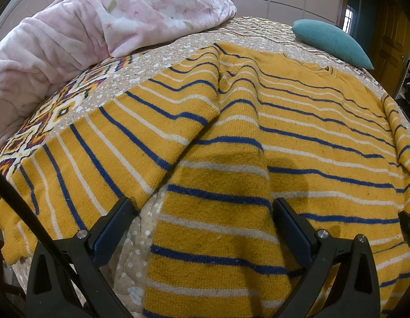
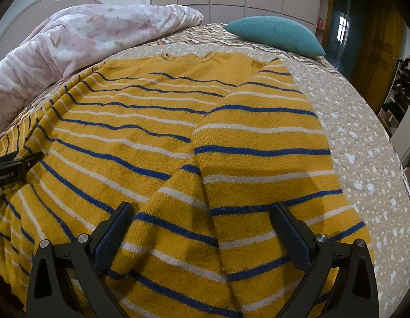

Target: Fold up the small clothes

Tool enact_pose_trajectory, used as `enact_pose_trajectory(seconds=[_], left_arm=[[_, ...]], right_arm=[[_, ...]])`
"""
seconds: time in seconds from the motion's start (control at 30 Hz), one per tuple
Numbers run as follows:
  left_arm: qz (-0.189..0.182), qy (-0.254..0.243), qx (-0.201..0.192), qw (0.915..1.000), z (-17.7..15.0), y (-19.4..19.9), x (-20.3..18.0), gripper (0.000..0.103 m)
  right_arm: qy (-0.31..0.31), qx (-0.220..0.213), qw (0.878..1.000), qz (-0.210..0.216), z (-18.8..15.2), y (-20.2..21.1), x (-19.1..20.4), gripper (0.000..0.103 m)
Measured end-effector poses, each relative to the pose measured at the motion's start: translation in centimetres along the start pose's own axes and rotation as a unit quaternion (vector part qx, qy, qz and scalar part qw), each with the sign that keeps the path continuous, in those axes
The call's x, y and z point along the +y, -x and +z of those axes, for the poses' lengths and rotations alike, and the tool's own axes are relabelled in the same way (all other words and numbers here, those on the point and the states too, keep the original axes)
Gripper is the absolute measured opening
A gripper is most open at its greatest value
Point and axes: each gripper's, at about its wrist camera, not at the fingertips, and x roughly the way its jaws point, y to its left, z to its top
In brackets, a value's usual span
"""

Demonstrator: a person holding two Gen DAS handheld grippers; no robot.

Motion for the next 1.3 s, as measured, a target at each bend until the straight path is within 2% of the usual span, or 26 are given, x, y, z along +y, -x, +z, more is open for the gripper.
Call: enact_pose_trajectory(seconds=[0.47,0.53,1.3], left_arm=[[0.001,-0.001,-0.001,1.0,0.07,0.08,0.04,0.103],[0.001,-0.001,-0.001,1.0,0.08,0.08,0.05,0.103],[-0.015,0.012,0.009,0.9998,0.22,-0.06,-0.01,0.103]], right_arm=[[0.034,0.012,0.998,-0.049,-0.1,-0.06,0.47,0.103],[0.026,0.015,0.999,-0.039,-0.08,-0.09,0.47,0.103],[0.02,0.015,0.999,-0.031,-0.08,-0.12,0.45,0.103]])
